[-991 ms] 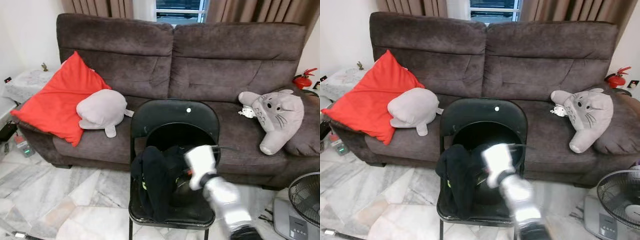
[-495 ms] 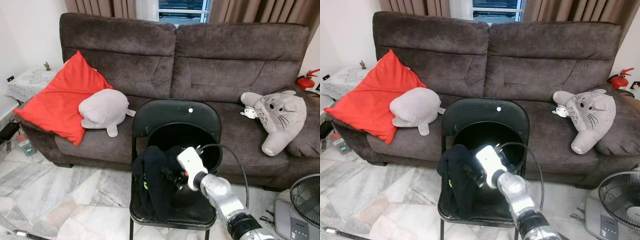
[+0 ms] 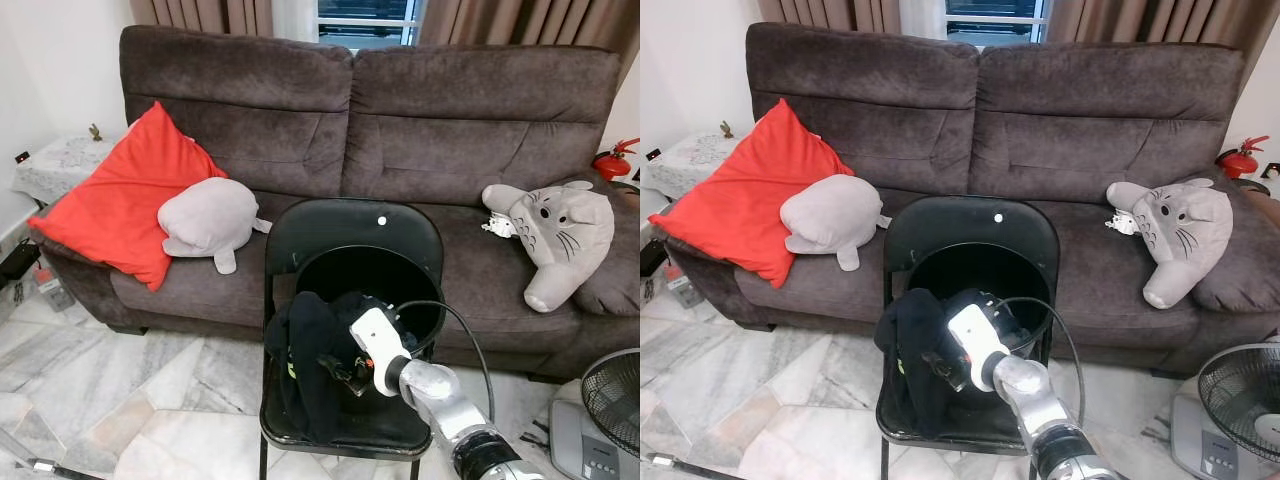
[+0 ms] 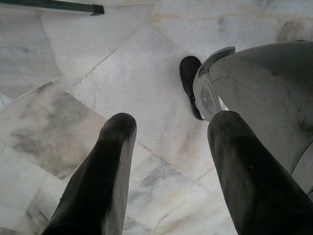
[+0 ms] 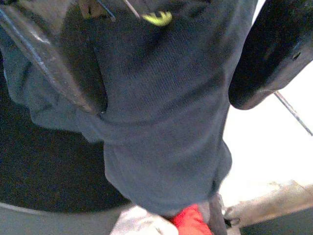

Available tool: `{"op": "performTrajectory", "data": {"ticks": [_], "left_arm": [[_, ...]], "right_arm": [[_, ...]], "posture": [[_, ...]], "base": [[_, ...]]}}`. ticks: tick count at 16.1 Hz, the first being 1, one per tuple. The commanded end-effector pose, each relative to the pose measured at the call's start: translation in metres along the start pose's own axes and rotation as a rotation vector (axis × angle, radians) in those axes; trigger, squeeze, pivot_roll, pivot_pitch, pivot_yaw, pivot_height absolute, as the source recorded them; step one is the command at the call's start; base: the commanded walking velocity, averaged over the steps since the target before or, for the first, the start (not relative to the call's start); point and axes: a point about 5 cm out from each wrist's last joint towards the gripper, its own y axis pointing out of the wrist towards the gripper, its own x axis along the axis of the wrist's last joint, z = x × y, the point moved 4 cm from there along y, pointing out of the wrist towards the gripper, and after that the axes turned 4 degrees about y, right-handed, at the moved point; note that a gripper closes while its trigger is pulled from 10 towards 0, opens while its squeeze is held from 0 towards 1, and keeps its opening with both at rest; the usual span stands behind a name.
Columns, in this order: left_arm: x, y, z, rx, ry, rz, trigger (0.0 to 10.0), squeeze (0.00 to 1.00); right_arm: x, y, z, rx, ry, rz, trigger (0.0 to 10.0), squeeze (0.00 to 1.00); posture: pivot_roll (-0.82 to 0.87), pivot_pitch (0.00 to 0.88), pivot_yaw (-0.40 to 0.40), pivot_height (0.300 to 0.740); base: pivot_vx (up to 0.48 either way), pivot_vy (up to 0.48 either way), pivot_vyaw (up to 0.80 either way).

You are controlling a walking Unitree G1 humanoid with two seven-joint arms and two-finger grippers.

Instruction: Hang hanger

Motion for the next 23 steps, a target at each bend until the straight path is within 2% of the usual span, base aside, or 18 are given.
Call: {"op": "performTrajectory", "data": {"ticks": [1, 3, 4, 5, 13, 18, 20, 21, 23], "left_arm": [[-0.006, -0.001, 0.004, 0.010, -0.003, 0.025, 10.0, 0.00], [-0.006, -0.001, 0.004, 0.010, -0.004, 0.026, 10.0, 0.00], [-0.007, -0.001, 0.004, 0.010, -0.005, 0.026, 10.0, 0.00], [-0.007, -0.001, 0.004, 0.010, -0.005, 0.026, 10.0, 0.00], [-0.006, -0.001, 0.003, 0.012, -0.001, 0.025, 10.0, 0.00], [-0.005, -0.001, 0.003, 0.014, 0.004, 0.023, 10.0, 0.00], [-0.005, -0.001, 0.003, 0.015, 0.004, 0.021, 10.0, 0.00], [-0.004, -0.001, 0.003, 0.015, 0.003, 0.019, 10.0, 0.00], [-0.004, 0.000, 0.002, 0.015, 0.004, 0.019, 10.0, 0.00]], "right_arm": [[-0.002, 0.000, -0.005, -0.020, 0.007, 0.024, 10.0, 0.00], [-0.007, -0.002, -0.008, -0.033, 0.020, 0.048, 10.0, 0.00], [-0.008, -0.002, -0.009, -0.032, 0.027, 0.051, 3.4, 0.00], [-0.010, -0.003, -0.009, -0.032, 0.029, 0.053, 0.0, 0.00], [-0.005, -0.002, -0.011, -0.045, 0.028, 0.027, 0.0, 0.00], [0.008, -0.003, -0.019, -0.087, 0.025, -0.030, 0.0, 0.00], [0.028, -0.007, -0.033, -0.151, 0.030, -0.117, 0.0, 0.00], [0.045, -0.012, -0.045, -0.201, 0.053, -0.196, 0.0, 0.00], [0.065, -0.022, -0.059, -0.253, 0.073, -0.297, 0.0, 0.00]], "posture": [[0.06, 0.000, 0.014, 0.740], [0.06, 0.000, 0.014, 0.740], [0.06, 0.000, 0.012, 0.740], [0.06, 0.000, 0.014, 0.740], [0.06, 0.000, 0.014, 0.740], [0.06, 0.000, 0.011, 0.740], [0.06, 0.000, 0.010, 0.740], [0.06, 0.000, 0.009, 0.740], [0.05, 0.000, 0.009, 0.740]], "base": [[0.000, 0.000, 0.00], [0.000, 0.000, 0.00], [0.000, 0.000, 0.00], [0.000, 0.000, 0.00], [0.000, 0.000, 0.00], [0.000, 0.000, 0.00], [0.000, 0.000, 0.00], [0.000, 0.000, 0.00], [0.000, 0.000, 0.00]]}}
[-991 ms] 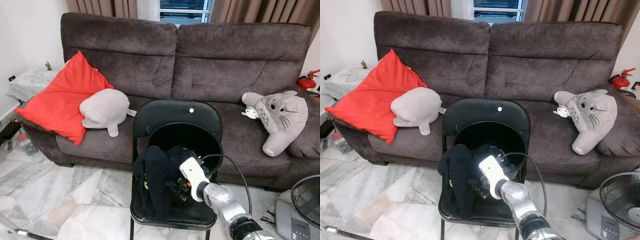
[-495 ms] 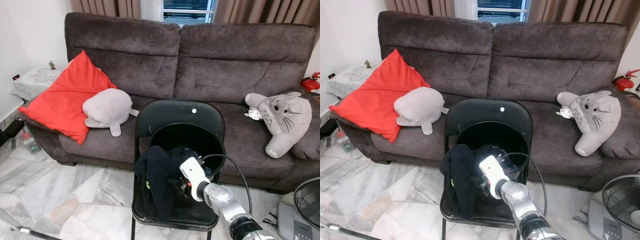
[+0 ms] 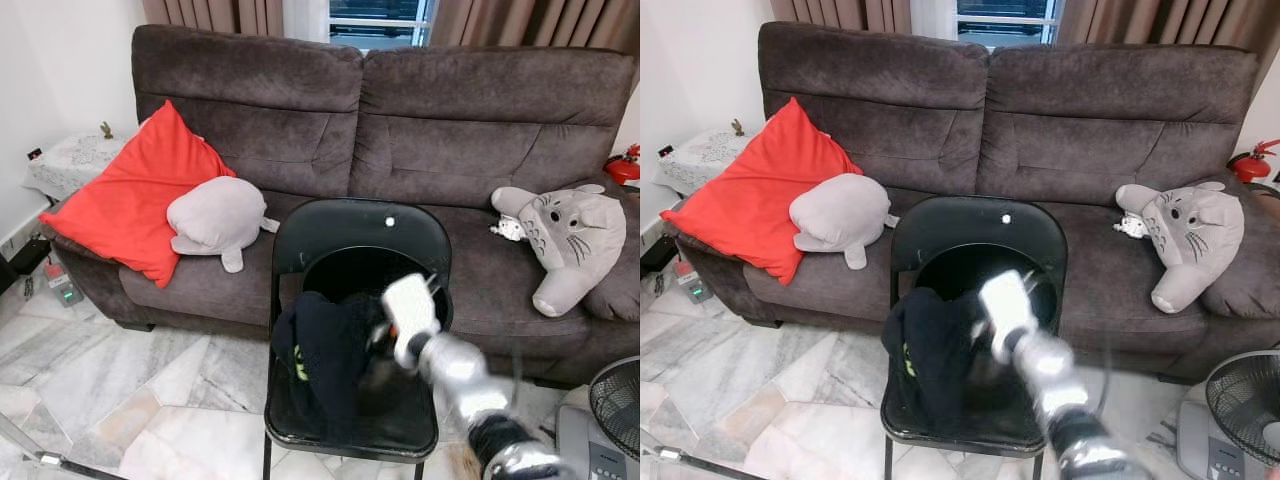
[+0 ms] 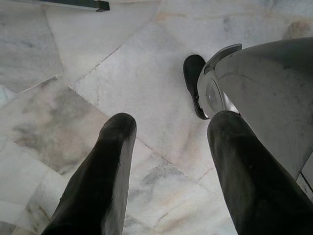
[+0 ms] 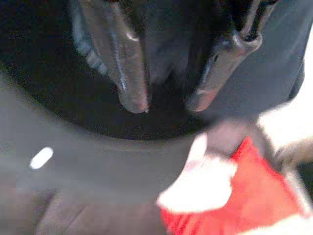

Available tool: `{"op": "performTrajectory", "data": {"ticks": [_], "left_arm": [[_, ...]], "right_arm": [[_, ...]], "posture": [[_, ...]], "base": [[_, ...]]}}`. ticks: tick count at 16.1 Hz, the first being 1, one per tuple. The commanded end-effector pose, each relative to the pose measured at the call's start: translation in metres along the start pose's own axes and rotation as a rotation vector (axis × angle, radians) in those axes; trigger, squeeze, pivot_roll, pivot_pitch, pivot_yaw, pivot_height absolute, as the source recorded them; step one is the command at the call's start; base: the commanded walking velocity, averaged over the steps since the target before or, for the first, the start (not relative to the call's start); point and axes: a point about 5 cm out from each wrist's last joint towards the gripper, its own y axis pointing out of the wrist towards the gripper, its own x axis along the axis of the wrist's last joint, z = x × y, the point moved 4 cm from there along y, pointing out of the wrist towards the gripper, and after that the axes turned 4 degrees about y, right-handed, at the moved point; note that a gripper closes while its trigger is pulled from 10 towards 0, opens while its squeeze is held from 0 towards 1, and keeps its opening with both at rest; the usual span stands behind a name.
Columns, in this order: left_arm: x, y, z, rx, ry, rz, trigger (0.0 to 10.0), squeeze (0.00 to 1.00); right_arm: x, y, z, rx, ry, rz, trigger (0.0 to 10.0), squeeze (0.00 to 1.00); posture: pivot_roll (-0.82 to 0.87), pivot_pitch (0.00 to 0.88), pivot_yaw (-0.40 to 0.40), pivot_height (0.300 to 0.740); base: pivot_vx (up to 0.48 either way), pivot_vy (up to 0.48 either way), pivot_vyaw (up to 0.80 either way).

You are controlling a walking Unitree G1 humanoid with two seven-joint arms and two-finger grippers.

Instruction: Hang hanger

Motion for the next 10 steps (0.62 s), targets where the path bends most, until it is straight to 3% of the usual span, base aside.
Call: {"op": "performTrajectory", "data": {"ticks": [1, 4, 6, 7, 8, 9, 10], "left_arm": [[-0.004, 0.000, 0.000, 0.000, 0.003, 0.018, 10.0, 0.00], [-0.003, 0.000, -0.001, -0.005, 0.005, 0.015, 10.0, 0.00], [-0.002, 0.000, -0.002, -0.007, 0.007, 0.015, 10.0, 0.00], [-0.002, 0.000, -0.002, -0.008, 0.007, 0.015, 10.0, 0.00], [-0.002, 0.000, -0.003, -0.010, 0.007, 0.016, 10.0, 0.00], [-0.002, 0.000, -0.003, -0.011, 0.007, 0.016, 10.0, 0.00], [-0.002, 0.000, -0.003, -0.012, 0.006, 0.016, 10.0, 0.00]], "right_arm": [[0.022, 0.000, -0.007, -0.022, 0.013, -0.092, 0.0, 0.00], [0.050, -0.004, -0.015, -0.038, 0.016, -0.205, 0.0, 0.00], [0.047, -0.004, -0.006, 0.002, 0.007, -0.186, 0.0, 0.00], [0.041, -0.004, 0.007, 0.067, -0.008, -0.165, 2.8, 0.00], [0.026, -0.004, 0.030, 0.186, -0.066, -0.108, 10.0, 0.00], [0.020, -0.004, 0.034, 0.205, -0.077, -0.087, 10.0, 0.00], [0.015, -0.001, 0.037, 0.207, -0.070, -0.054, 10.0, 0.70]], "posture": [[0.05, 0.000, 0.009, 0.740], [0.03, 0.000, 0.009, 0.740], [0.03, 0.000, 0.006, 0.740], [0.03, 0.000, 0.005, 0.740], [0.04, 0.000, 0.004, 0.740], [0.04, 0.000, 0.004, 0.740], [0.04, 0.000, 0.003, 0.740]], "base": [[0.000, 0.000, 0.00], [0.000, 0.000, 0.00], [0.000, 0.000, 0.00], [0.000, 0.000, 0.00], [0.000, 0.000, 0.00], [0.000, 0.000, 0.00], [0.000, 0.000, 0.00]]}}
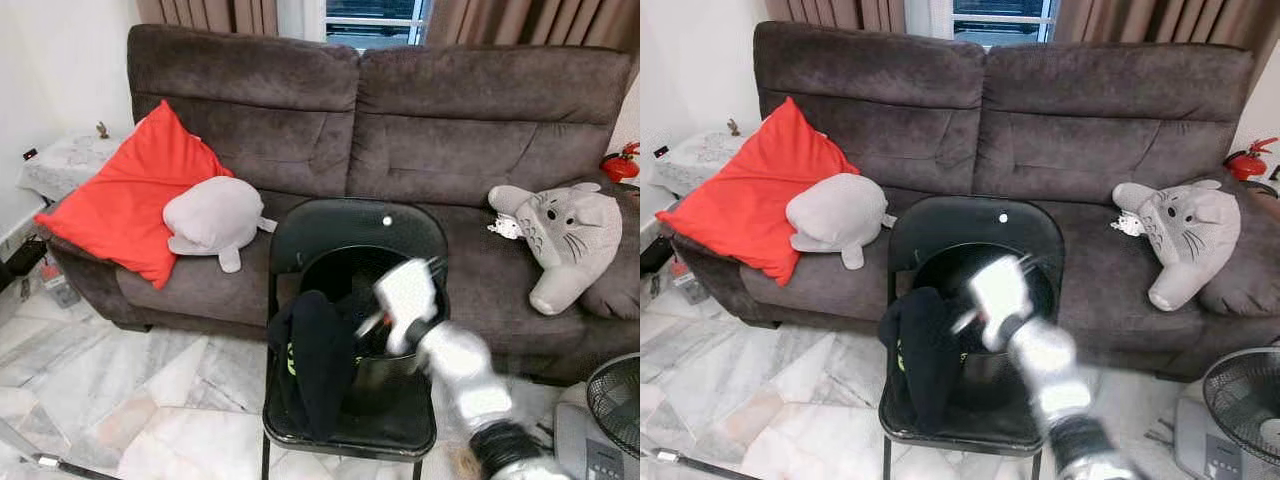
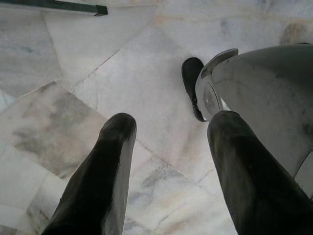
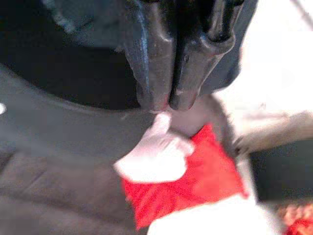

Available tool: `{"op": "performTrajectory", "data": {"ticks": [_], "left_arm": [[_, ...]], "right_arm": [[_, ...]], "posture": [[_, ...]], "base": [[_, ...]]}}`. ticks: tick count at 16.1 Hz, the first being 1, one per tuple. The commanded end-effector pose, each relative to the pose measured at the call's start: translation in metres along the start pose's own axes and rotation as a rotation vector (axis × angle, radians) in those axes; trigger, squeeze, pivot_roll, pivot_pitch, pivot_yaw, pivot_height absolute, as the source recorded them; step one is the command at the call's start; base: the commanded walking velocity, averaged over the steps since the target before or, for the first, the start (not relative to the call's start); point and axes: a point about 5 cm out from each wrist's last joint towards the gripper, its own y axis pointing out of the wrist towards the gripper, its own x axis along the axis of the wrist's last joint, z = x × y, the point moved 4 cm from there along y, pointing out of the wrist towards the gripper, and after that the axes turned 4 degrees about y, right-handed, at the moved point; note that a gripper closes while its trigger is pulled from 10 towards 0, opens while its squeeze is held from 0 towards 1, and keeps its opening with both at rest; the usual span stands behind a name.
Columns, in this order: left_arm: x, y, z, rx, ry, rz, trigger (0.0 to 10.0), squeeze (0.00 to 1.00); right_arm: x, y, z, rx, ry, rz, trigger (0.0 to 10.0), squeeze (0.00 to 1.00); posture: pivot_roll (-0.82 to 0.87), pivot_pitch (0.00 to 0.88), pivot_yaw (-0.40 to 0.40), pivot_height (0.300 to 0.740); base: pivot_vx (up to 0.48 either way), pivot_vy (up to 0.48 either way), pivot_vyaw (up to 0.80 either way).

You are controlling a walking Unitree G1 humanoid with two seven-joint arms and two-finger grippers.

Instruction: Hang hanger

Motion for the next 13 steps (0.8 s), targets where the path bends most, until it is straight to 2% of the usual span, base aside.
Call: {"op": "performTrajectory", "data": {"ticks": [1, 3, 6, 8, 10, 13], "left_arm": [[-0.006, 0.000, -0.001, -0.006, 0.001, 0.026, 10.0, 0.00], [-0.006, -0.001, 0.000, -0.006, -0.001, 0.028, 10.0, 0.00], [-0.007, -0.001, 0.001, -0.002, -0.006, 0.029, 10.0, 0.00], [-0.008, -0.001, 0.002, 0.000, -0.007, 0.032, 10.0, 0.00], [-0.009, -0.001, 0.002, -0.005, -0.003, 0.036, 10.0, 0.00], [-0.009, -0.001, 0.001, -0.012, 0.003, 0.038, 10.0, 0.00]], "right_arm": [[0.002, 0.007, 0.003, 0.022, 0.000, 0.034, 10.0, 1.00], [-0.006, 0.018, 0.014, 0.046, -0.051, 0.122, 10.0, 1.00], [-0.006, 0.029, 0.019, 0.020, -0.051, 0.173, 10.0, 1.00], [-0.004, 0.032, 0.012, -0.068, 0.010, 0.169, 10.0, 1.00], [-0.011, 0.028, 0.007, -0.126, 0.035, 0.186, 10.0, 1.00], [-0.022, 0.022, 0.012, -0.118, 0.121, 0.182, 10.0, 1.00]], "posture": [[0.04, 0.000, 0.003, 0.740], [0.05, 0.000, 0.005, 0.740], [0.06, 0.000, 0.006, 0.740], [0.06, 0.000, 0.008, 0.740], [0.06, 0.000, 0.011, 0.740], [0.05, 0.000, 0.013, 0.740]], "base": [[0.000, 0.000, 0.00], [0.000, 0.000, 0.00], [0.000, 0.000, 0.00], [0.000, 0.000, 0.00], [0.000, 0.000, 0.00], [0.000, 0.000, 0.00]]}}
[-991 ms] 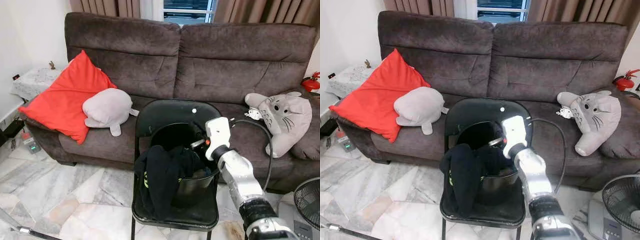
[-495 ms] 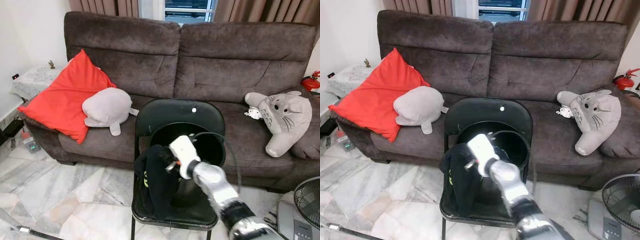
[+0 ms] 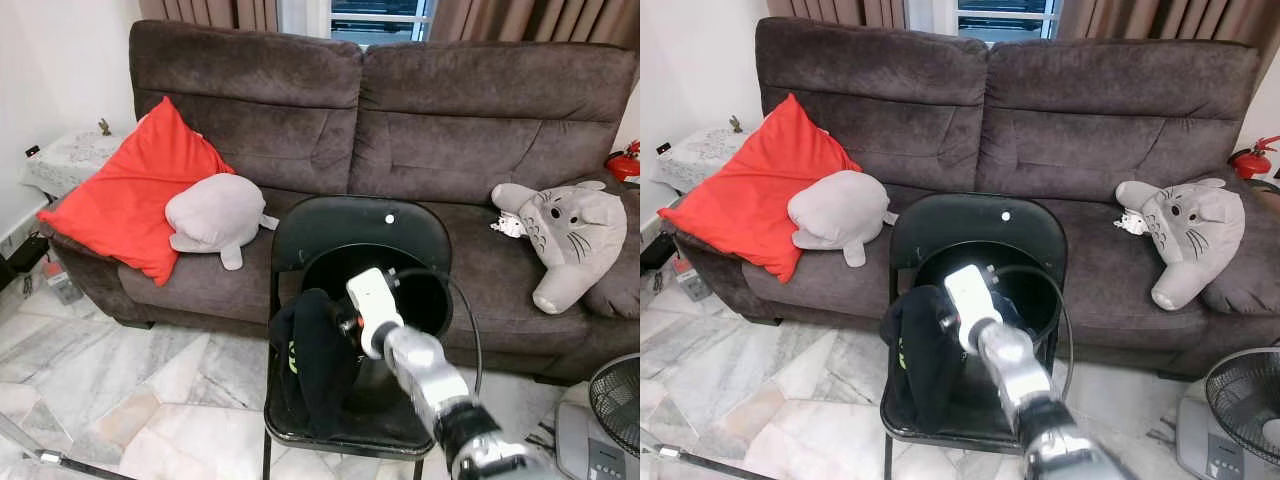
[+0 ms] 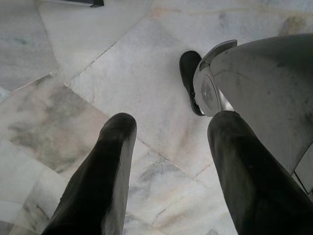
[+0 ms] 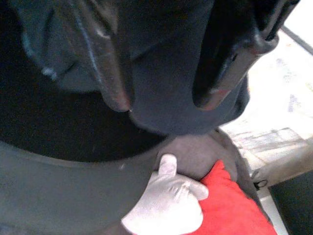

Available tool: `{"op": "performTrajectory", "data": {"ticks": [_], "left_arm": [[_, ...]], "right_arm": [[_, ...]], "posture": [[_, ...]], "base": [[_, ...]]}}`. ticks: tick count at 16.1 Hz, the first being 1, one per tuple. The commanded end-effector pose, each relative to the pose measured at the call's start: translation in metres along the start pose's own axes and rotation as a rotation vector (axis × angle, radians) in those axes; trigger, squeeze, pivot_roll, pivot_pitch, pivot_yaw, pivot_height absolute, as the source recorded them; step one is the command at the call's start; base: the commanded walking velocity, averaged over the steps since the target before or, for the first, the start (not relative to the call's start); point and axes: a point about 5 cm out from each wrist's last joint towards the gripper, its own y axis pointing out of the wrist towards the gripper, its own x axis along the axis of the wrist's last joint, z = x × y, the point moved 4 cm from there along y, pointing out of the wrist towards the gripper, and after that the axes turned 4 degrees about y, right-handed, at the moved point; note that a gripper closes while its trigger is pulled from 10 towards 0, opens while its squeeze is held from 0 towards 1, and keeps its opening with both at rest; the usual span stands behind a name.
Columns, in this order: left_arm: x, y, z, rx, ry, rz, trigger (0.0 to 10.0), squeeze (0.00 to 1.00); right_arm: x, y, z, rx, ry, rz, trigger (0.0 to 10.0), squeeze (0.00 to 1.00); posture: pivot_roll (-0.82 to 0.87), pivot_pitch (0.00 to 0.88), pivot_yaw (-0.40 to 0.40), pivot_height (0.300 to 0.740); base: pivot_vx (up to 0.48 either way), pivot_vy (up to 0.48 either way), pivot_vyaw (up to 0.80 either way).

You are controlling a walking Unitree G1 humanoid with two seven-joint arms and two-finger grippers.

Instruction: Hang hanger

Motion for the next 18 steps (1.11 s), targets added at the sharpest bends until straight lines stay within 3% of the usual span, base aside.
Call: {"op": "performTrajectory", "data": {"ticks": [1, 4, 9, 13, 14, 15, 18], "left_arm": [[-0.006, -0.001, 0.002, 0.001, 0.007, 0.022, 10.0, 0.00], [-0.005, -0.001, 0.001, -0.002, 0.008, 0.019, 10.0, 0.00], [-0.005, -0.001, 0.001, -0.003, 0.010, 0.020, 10.0, 0.00], [-0.006, -0.001, 0.001, -0.004, 0.014, 0.022, 10.0, 0.00], [-0.006, -0.001, 0.001, -0.003, 0.017, 0.022, 10.0, 0.00], [-0.006, -0.001, 0.001, -0.002, 0.020, 0.021, 10.0, 0.00], [-0.007, -0.001, 0.001, -0.003, 0.023, 0.023, 10.0, 0.00]], "right_arm": [[-0.001, -0.001, 0.006, 0.037, 0.026, -0.002, 10.0, 1.00], [-0.008, -0.003, 0.007, 0.067, 0.001, 0.030, 10.0, 1.00], [-0.012, -0.007, -0.008, 0.008, 0.021, 0.061, 10.0, 1.00], [-0.015, -0.008, -0.002, 0.059, 0.025, 0.067, 10.0, 1.00], [-0.019, -0.009, 0.004, 0.112, 0.001, 0.078, 10.0, 0.96], [-0.021, -0.010, 0.006, 0.124, -0.001, 0.086, 10.0, 0.00], [-0.024, -0.010, 0.002, 0.105, 0.042, 0.100, 10.0, 0.00]], "posture": [[0.05, 0.000, 0.013, 0.740], [0.05, 0.000, 0.012, 0.740], [0.05, 0.000, 0.009, 0.740], [0.05, 0.000, 0.011, 0.740], [0.05, 0.000, 0.011, 0.740], [0.05, 0.000, 0.012, 0.740], [0.05, 0.000, 0.013, 0.740]], "base": [[0.000, 0.000, 0.00], [0.000, 0.000, 0.00], [0.000, 0.000, 0.00], [0.000, 0.000, 0.00], [0.000, 0.000, 0.00], [0.000, 0.000, 0.00], [0.000, 0.000, 0.00]]}}
